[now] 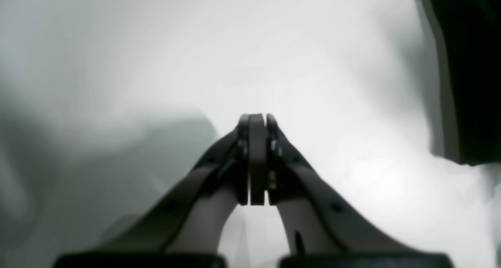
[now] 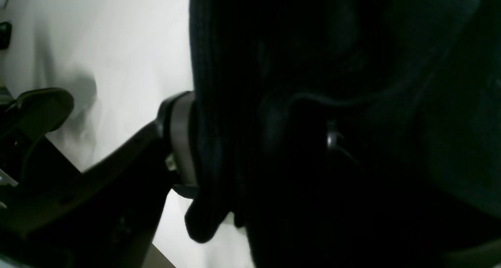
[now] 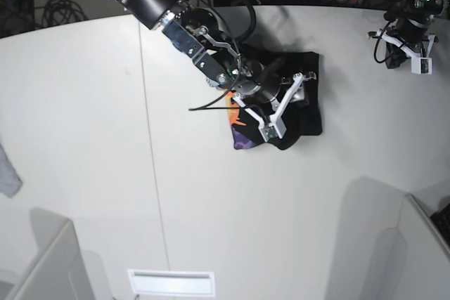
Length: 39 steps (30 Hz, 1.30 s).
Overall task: Fold the T-shirt properly
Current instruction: 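Fold the held end over onto the left-folded half with the right gripper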
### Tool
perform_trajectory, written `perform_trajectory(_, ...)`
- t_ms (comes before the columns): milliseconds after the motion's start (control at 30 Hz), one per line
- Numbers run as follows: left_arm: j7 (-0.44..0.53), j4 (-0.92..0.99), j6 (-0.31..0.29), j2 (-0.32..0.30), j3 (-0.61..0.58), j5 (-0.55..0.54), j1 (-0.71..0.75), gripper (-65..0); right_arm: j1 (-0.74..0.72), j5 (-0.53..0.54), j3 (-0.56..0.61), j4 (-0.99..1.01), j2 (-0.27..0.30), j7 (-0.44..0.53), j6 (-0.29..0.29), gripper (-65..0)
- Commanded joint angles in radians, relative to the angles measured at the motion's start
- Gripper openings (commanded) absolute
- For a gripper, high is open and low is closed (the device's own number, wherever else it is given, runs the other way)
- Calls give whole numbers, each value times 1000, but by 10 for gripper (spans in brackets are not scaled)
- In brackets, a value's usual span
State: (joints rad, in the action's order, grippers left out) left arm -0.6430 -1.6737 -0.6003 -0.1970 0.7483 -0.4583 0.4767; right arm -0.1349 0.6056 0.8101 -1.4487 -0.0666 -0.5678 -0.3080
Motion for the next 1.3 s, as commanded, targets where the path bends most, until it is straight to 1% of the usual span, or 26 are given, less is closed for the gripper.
perform_trajectory(0,19,-16,-2,-14,6,-15,4,-650,-27,4,1,-20,-17,18,0,-306)
perform_trajectory(67,19,-16,-2,-12,6,-13,4,-650,-44,4,12,-20,-19,16,0,-305)
perform_trajectory(233,19,-16,-2,-12,6,-12,4,-650,-104,6,105,-17,-34,16,-1,-303)
perform_trajectory(367,19,-16,-2,-12,4,-9,4,-650,-141,6,162,-14,-60,16,-1,-303)
perform_trajectory(567,19,-16,-2,-12,4,-9,4,-650,-190,12,282,-20,-75,16,-1,-303)
perform_trajectory(700,19,-16,-2,-12,4,-12,3,-650,-245,14,392,-25,-80,16,-1,-303)
perform_trajectory(900,19,-16,-2,-15,3,-15,3,-650,-254,6,395,-136,-74,15,-1,-308)
perform_trajectory(1067,19,-24,-2,-12,-2,-18,3,-650,-251,6,394,-136,-58,15,-1,-317)
perform_trajectory(1100,19,-26,-4,-12,-2,-18,3,-650,-250,6,378,-136,-48,15,-1,-341)
perform_trajectory(1133,19,-27,-17,-11,-2,-20,1,-650,-243,6,343,-137,-29,15,-1,-396)
perform_trajectory(1200,19,-27,-79,-9,3,-29,-3,-650,-213,6,262,-143,4,19,-1,-540)
perform_trajectory(1233,19,-27,-98,-9,4,-55,-3,-650,-196,9,200,-146,26,18,-1,-635)
perform_trajectory(1267,19,-27,-98,-9,4,-92,0,-650,-179,14,142,-156,47,16,-1,-650)
